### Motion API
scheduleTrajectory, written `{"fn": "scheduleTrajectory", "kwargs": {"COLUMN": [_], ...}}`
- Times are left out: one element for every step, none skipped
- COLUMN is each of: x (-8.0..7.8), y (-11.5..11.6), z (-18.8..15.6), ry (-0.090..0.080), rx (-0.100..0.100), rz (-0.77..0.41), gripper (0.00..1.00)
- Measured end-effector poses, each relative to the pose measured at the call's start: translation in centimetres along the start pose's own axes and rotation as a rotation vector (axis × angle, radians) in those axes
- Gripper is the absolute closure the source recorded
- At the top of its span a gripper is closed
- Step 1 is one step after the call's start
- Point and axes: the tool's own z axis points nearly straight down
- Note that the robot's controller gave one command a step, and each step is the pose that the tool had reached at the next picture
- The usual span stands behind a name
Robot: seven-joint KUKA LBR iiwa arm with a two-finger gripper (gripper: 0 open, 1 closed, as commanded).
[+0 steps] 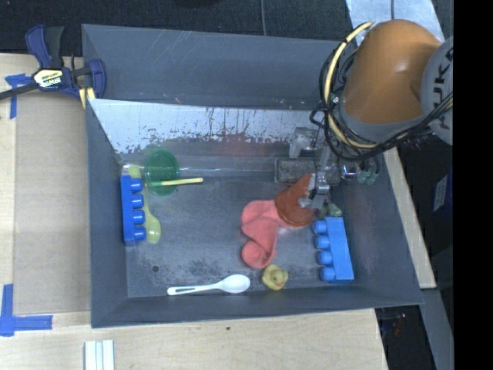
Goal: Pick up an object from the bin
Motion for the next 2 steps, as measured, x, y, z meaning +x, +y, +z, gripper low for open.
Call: {"fn": "scheduleTrajectory", "kwargs": {"x": [-0.14,-0.15], "y": [0.01,0.00], "z": [-0.52,-0.50], "ry": [-0.009,-0.009], "rx": [0.001,0.001], "rz": [-0.002,-0.001], "gripper": [1.00,1.00]}}
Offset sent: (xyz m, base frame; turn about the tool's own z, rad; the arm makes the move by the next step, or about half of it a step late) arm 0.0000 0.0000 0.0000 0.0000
